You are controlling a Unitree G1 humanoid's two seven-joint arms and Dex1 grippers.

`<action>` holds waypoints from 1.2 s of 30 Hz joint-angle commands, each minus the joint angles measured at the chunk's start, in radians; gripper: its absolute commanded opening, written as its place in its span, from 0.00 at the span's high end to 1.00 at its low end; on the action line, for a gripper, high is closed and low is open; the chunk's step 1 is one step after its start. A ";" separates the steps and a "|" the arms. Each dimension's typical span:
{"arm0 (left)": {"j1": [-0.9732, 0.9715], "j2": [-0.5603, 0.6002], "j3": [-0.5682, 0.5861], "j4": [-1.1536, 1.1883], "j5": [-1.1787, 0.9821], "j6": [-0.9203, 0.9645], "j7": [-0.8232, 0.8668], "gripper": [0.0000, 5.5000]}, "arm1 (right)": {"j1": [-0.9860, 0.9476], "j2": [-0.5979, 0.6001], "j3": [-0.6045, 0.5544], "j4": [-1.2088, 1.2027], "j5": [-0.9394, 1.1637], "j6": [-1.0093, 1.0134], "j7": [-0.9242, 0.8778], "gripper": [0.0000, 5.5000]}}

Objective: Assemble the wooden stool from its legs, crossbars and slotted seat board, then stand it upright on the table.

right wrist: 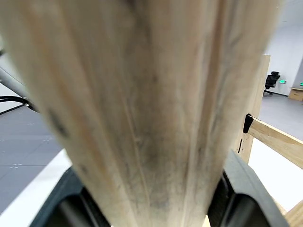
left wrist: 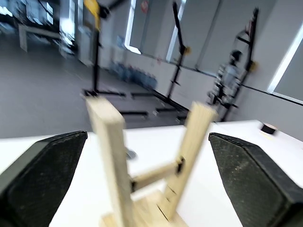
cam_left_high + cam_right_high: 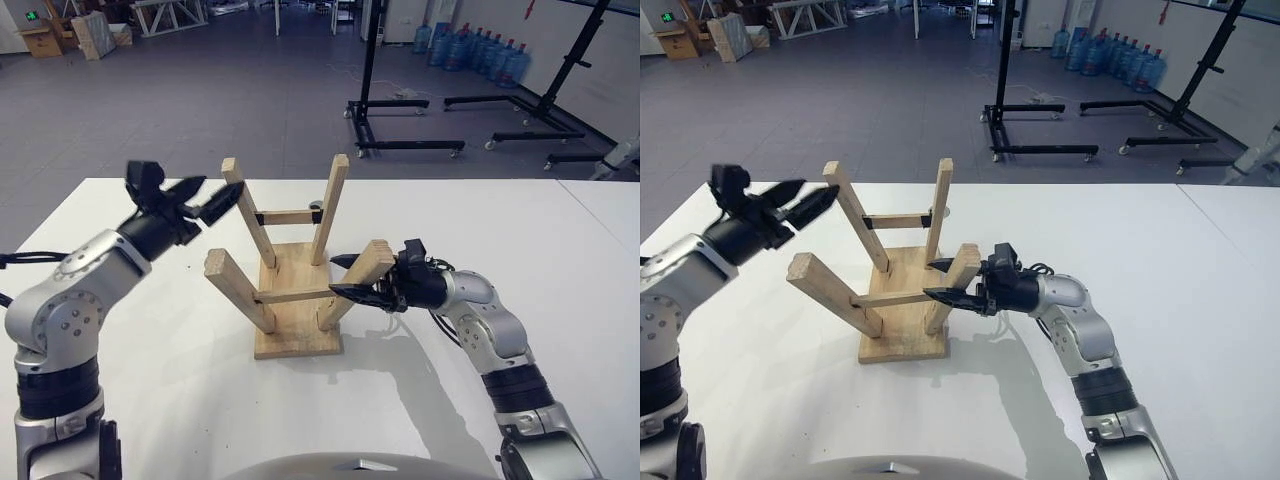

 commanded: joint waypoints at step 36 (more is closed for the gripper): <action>0.065 0.101 -0.677 0.289 1.110 -0.580 -0.016 0.15 | -0.163 0.266 0.252 0.119 -0.401 0.077 -0.591 0.61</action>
